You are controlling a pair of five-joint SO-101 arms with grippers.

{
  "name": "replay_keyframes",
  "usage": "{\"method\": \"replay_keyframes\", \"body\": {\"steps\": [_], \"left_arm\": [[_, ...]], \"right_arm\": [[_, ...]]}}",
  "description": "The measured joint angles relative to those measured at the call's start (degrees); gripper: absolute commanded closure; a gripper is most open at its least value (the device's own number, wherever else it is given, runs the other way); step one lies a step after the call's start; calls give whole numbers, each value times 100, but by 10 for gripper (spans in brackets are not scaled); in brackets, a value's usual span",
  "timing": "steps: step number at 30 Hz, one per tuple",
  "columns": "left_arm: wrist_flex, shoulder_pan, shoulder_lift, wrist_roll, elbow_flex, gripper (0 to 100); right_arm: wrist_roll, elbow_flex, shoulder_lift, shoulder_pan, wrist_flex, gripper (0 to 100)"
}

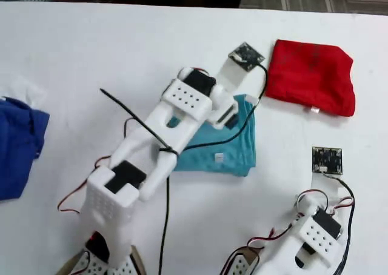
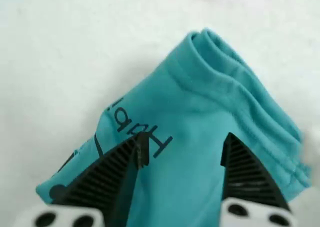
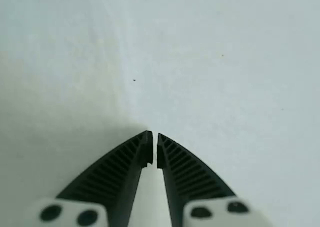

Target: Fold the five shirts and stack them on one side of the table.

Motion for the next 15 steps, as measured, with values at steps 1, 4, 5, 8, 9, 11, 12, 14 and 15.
{"method": "replay_keyframes", "body": {"steps": [1,4,5,8,9,11,12,14,15], "left_arm": [[-149,0,0,18,18,748],[-448,0,273,35,26,748],[-484,0,431,35,26,748],[-492,9,1046,53,-141,748],[-492,18,1248,53,-290,748],[-457,18,1600,53,-677,748],[-334,18,1714,53,-905,748],[-18,18,1855,62,-1433,748],[185,18,1908,62,-1732,748]], "right_arm": [[-9,0,0,0,0,975],[-9,0,0,0,0,975],[-9,0,0,0,0,975],[-9,0,0,0,0,974],[-9,0,0,0,0,974],[-9,0,0,0,0,974],[-9,0,0,0,0,974],[-9,0,0,0,0,974],[-9,0,0,0,0,974]]}}
